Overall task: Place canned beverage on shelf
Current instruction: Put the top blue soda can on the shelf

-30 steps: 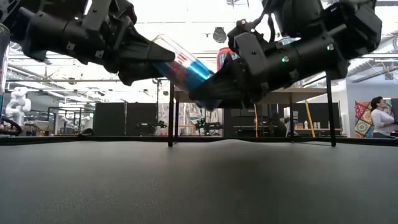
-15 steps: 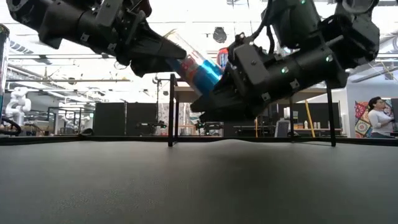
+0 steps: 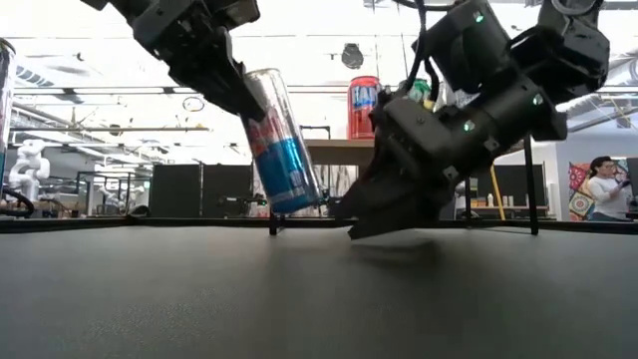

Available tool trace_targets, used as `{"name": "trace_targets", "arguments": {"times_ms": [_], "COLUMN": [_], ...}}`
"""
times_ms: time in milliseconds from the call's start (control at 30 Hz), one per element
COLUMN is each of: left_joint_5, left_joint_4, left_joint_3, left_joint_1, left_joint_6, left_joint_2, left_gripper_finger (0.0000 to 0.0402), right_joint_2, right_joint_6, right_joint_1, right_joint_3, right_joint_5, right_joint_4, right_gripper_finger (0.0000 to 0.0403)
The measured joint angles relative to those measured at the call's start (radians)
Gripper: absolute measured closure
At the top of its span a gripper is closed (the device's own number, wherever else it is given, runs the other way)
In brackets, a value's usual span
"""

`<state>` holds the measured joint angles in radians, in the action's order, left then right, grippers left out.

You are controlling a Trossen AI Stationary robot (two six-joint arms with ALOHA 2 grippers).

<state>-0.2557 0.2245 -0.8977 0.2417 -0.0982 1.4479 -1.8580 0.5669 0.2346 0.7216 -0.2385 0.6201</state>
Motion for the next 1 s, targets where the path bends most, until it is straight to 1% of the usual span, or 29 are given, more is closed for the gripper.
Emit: {"name": "trace_targets", "arguments": {"times_ms": [100, 233, 367, 500, 667, 733, 833, 1000], "left_joint_5": [0.020, 0.078, 0.107, 0.111, 0.112, 0.103, 0.098, 0.095], "left_joint_4": [0.060, 0.053, 0.059, 0.054, 0.041, 0.031, 0.032, 0.053], "left_joint_3": [-0.019, -0.023, -0.023, -0.023, -0.024, -0.024, -0.039, -0.078], "left_joint_1": [0.000, 0.000, 0.000, 0.000, 0.000, 0.000, -0.002, -0.002], "left_joint_6": [0.000, 0.000, -0.001, -0.001, -0.001, -0.003, -0.025, -0.019], "left_joint_2": [0.000, 0.000, 0.024, 0.051, 0.070, 0.071, 0.072, 0.071], "left_gripper_finger": [0.0196, 0.0196, 0.0196, 0.0196, 0.0189, 0.0173, 0.0133, 0.0059], "right_joint_2": [0.042, 0.097, 0.147, 0.178, 0.196, 0.196, 0.196, 0.196], "right_joint_6": [-0.013, -0.054, -0.095, -0.123, -0.140, -0.157, -0.193, -0.274], "right_joint_1": [0.006, 0.007, 0.007, 0.007, 0.007, 0.007, 0.007, 0.002], "right_joint_3": [0.000, 0.001, 0.001, 0.001, 0.004, 0.014, 0.051, 0.168], "right_joint_5": [0.009, 0.009, 0.009, 0.011, 0.061, 0.062, 0.061, 0.059], "right_joint_4": [0.003, -0.011, -0.014, -0.031, -0.032, -0.036, -0.070, -0.261], "right_gripper_finger": [0.0074, 0.0074, 0.0074, 0.0074, 0.0074, 0.0074, 0.0074, 0.0074]}}
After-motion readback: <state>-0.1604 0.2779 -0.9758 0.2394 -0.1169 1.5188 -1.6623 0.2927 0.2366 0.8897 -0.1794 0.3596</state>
